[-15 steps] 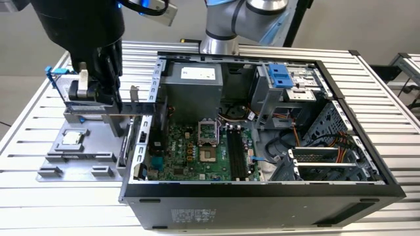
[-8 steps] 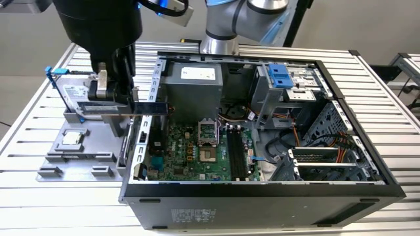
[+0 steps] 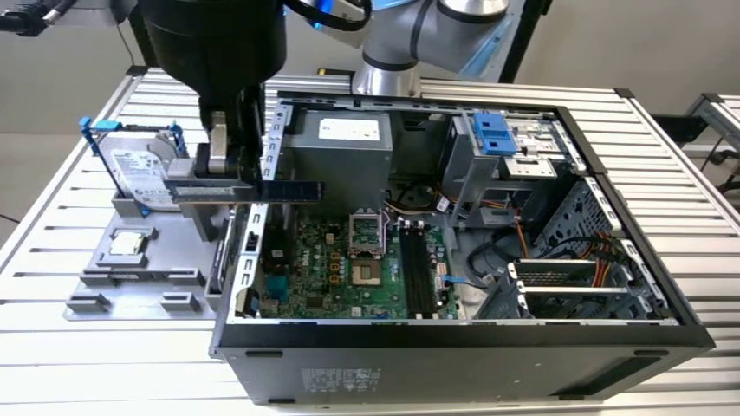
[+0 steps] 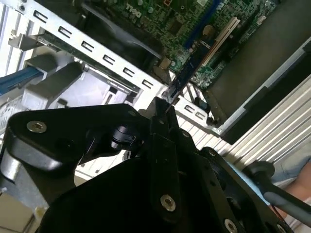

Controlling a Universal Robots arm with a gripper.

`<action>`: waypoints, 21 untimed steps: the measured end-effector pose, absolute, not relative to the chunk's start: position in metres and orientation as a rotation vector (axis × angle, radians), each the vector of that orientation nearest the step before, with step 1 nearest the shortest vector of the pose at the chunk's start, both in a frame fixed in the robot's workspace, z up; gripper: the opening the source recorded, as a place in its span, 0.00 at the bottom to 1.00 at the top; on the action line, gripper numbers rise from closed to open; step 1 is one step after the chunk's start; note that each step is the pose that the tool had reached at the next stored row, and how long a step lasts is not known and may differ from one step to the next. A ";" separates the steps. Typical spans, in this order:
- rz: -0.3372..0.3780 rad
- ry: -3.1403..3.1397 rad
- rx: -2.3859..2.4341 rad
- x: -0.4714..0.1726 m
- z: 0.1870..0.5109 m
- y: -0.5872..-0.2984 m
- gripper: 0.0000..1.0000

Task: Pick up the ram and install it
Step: 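Pick up the ram and move it above insertion slot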

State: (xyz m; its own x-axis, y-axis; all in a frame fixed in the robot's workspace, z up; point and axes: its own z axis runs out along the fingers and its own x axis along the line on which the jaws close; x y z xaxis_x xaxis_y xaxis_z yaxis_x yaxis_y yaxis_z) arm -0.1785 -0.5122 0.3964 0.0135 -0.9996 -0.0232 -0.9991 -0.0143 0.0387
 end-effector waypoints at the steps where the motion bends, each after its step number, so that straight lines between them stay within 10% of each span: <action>1: -0.069 -2.197 2.229 -0.176 0.396 -0.512 0.00; 21: -0.071 -2.186 2.237 -0.119 0.396 -0.512 0.00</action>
State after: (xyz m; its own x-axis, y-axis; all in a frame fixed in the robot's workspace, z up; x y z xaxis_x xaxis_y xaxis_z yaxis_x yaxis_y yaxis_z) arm -0.1195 -0.5122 0.3963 0.0223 -0.9995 -0.0233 -0.9989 -0.0232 0.0408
